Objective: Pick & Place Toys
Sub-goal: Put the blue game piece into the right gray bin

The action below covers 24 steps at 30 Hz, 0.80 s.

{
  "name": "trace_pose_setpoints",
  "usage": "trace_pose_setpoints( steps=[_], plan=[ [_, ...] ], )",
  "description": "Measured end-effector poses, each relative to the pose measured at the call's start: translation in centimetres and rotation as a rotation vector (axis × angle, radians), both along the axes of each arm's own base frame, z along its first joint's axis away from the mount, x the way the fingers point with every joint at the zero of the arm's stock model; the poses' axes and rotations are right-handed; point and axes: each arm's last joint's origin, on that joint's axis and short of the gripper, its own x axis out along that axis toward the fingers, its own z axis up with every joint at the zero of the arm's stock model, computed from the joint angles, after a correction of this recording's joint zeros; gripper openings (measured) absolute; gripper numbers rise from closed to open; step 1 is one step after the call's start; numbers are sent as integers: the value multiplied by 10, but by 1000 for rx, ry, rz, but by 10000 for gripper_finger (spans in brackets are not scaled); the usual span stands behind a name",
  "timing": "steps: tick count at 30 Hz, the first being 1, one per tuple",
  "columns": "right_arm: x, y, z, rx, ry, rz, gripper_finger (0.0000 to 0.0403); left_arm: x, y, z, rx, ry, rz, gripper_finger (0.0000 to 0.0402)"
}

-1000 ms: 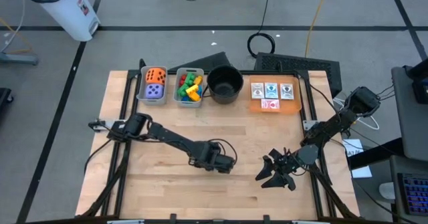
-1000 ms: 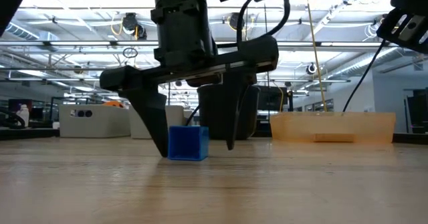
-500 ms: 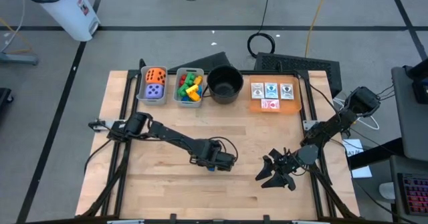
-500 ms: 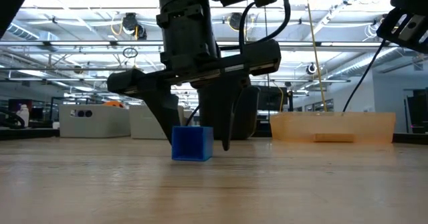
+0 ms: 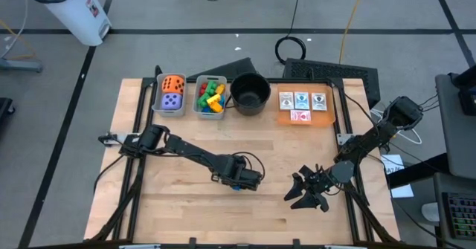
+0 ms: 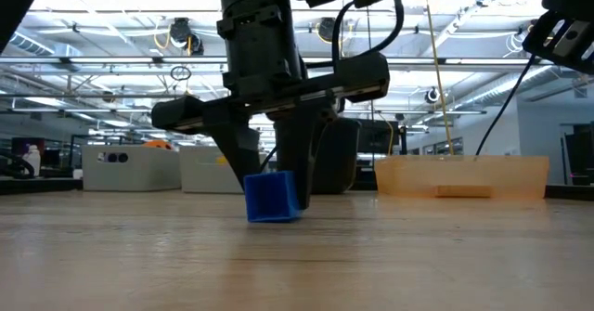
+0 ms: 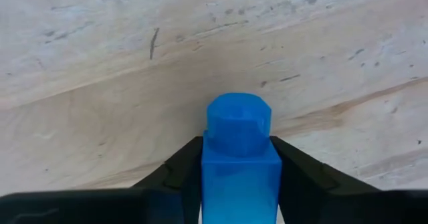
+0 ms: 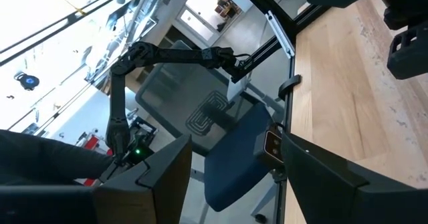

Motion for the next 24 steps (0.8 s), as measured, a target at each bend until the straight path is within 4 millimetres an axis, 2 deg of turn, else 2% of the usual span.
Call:
trace_pose_setpoints(
  steps=[7,12,17,24],
  plan=[
    [0,0,0,1,0,2,224,0,1,1,11,-5,-48,150],
    [0,0,0,-1,-1,3,224,-1,7,14,24,-34,-78,148],
    [0,0,0,1,-4,3,224,-4,22,43,85,-105,-92,139],
    [1,-1,0,2,-5,-5,224,-15,62,99,216,-226,-91,154]
  ],
)
